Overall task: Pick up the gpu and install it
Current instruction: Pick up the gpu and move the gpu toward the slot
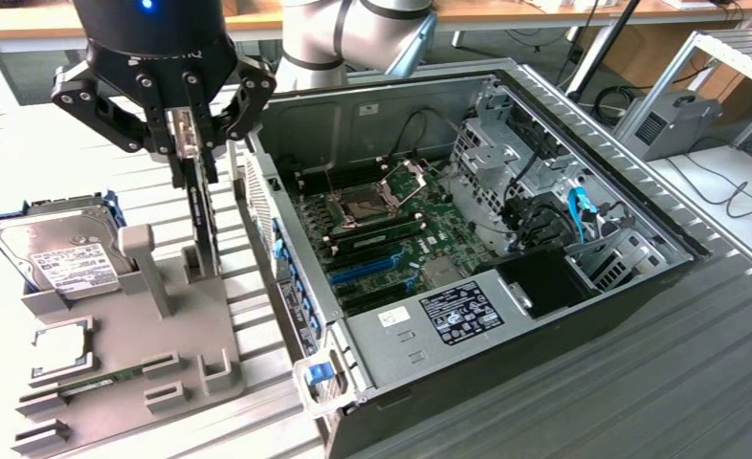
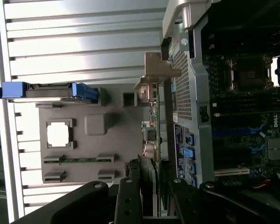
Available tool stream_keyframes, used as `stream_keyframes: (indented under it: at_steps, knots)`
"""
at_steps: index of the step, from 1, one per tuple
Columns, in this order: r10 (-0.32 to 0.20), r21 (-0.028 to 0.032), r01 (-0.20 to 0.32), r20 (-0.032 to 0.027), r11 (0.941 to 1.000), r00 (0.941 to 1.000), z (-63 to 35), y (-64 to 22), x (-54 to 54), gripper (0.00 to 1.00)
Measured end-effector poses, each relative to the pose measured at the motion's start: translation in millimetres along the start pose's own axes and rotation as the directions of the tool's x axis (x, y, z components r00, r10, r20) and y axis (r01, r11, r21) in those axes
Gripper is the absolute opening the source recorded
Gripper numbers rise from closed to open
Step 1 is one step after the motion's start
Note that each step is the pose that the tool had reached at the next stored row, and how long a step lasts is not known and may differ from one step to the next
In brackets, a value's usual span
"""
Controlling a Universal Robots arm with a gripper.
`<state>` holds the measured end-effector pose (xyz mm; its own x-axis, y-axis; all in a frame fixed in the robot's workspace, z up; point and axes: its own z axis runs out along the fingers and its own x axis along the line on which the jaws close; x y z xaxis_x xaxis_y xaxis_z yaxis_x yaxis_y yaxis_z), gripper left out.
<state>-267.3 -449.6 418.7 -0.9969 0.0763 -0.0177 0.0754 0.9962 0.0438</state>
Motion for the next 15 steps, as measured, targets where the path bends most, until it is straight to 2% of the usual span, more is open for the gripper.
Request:
stream_keyframes:
  at_steps: [15]
  knots:
    - [0.000, 0.0001, 0.000, 0.0000, 1.0000, 1.0000, 0.3, 1.2, -15.8, 0.28]
